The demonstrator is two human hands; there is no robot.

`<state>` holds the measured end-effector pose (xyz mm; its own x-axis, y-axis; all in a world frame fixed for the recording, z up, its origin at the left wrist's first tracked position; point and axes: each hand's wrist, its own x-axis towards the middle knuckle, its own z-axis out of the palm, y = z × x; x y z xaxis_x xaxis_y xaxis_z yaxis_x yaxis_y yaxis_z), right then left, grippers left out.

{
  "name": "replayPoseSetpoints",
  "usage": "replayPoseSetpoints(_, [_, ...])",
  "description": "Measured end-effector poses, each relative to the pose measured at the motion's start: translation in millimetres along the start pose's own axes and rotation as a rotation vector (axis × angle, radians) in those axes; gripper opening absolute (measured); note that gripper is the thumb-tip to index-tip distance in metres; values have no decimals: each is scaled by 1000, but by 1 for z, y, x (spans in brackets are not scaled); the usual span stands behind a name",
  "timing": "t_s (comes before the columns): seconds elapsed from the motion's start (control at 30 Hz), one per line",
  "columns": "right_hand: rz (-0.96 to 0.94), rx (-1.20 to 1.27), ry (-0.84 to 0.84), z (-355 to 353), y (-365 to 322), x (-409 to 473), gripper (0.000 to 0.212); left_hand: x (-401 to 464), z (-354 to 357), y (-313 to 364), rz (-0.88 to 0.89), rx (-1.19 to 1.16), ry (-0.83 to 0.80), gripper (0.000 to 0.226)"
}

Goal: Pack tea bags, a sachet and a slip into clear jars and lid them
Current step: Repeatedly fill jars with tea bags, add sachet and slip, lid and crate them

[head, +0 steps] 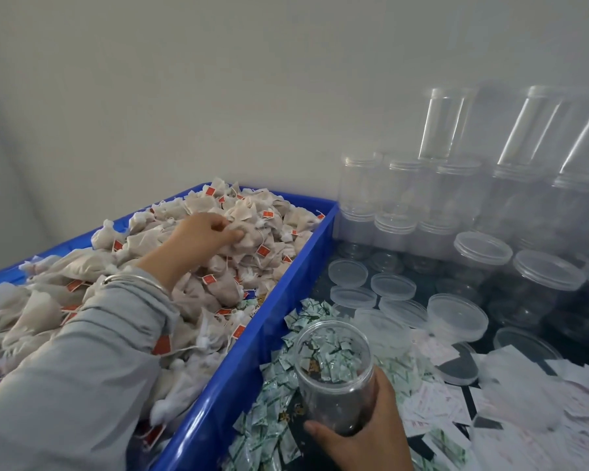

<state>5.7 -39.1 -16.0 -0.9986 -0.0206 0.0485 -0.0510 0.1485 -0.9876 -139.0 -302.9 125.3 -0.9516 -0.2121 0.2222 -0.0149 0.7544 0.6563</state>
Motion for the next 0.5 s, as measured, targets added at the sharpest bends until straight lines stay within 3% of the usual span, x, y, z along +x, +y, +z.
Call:
replayPoseSetpoints(0.13, [33, 26, 16, 2, 1, -1, 133, -31, -2, 42, 95, -447, -284, 22])
replayPoseSetpoints(0.2, [25, 0, 23, 2, 1, -1, 134, -45, 0, 57, 152, -511, -420, 13])
replayPoseSetpoints(0.3, [-11, -67, 30, 3, 1, -1, 133, -57, 7, 66, 233, -502, -568, 21])
replayPoseSetpoints(0.4, [-29, -107, 40, 3, 2, -1, 128, -61, 10, 69, 264, -519, -636, 23])
replayPoseSetpoints(0.5, [-25, -107, 22, 4, 5, -1, 130, -51, 7, 62, 217, -631, -536, 20])
